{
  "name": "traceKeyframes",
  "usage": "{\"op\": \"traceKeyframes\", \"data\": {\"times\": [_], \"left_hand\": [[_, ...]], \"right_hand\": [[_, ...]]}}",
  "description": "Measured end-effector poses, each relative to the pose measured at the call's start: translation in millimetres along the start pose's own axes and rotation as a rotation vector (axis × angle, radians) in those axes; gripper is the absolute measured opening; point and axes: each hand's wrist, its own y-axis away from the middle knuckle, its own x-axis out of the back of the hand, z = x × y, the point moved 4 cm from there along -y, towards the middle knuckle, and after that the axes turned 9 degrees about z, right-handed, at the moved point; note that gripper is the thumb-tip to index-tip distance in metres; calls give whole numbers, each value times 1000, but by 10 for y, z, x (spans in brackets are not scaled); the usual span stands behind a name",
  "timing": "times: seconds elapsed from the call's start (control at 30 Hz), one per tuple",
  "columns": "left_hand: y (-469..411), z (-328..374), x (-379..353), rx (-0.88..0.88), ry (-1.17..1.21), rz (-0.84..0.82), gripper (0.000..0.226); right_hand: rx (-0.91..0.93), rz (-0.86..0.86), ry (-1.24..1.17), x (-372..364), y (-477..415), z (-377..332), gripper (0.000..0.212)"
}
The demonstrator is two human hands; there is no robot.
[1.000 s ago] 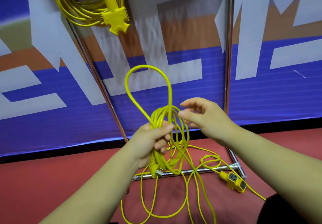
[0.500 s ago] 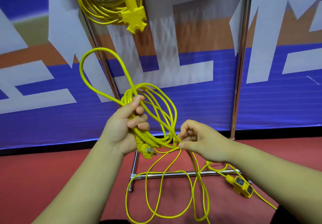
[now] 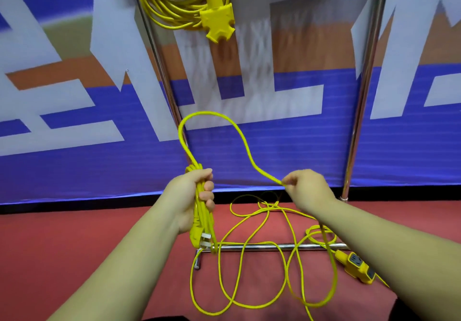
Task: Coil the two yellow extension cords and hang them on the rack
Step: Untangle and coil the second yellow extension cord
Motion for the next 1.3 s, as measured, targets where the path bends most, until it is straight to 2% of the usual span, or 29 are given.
{"op": "traceKeyframes", "data": {"times": [0.1, 0.17, 0.3, 0.4, 0.5, 0.63, 0.77, 0.87, 0.97, 1.1, 1.3], "left_hand": [[86, 137, 18, -57, 93, -84, 21], [139, 213, 18, -73, 175, -141, 23], [164, 315, 27, -167, 257, -160, 26], [92, 302, 47, -242, 217, -100, 25], [17, 255, 63, -250, 184, -26, 26], [-38, 188, 18, -218, 170, 6, 27], [-27, 67, -157, -244, 14, 0, 25], [26, -61, -339, -254, -83, -19, 21], [55, -200, -493, -216, -198, -68, 20], [111, -375, -695, -153, -278, -197, 20], [210, -438, -907, -100, -292, -372, 27]], "right_hand": [[190, -215, 327, -219, 73, -22, 26], [327, -381, 444, -300, 164, -88, 23], [423, -695, 271, -144, 394, -294, 12], [459, -755, 148, 133, 500, -457, 19], [523, -750, 100, 418, 559, -554, 22], [573, -704, -21, 706, 575, -645, 16], [651, -606, -116, 782, 556, -661, 18], [675, -467, -227, 818, 502, -659, 19], [684, -322, -307, 893, 444, -668, 18], [654, -209, -366, 980, 384, -620, 18], [495, -194, -481, 1119, 213, -467, 22]]}}
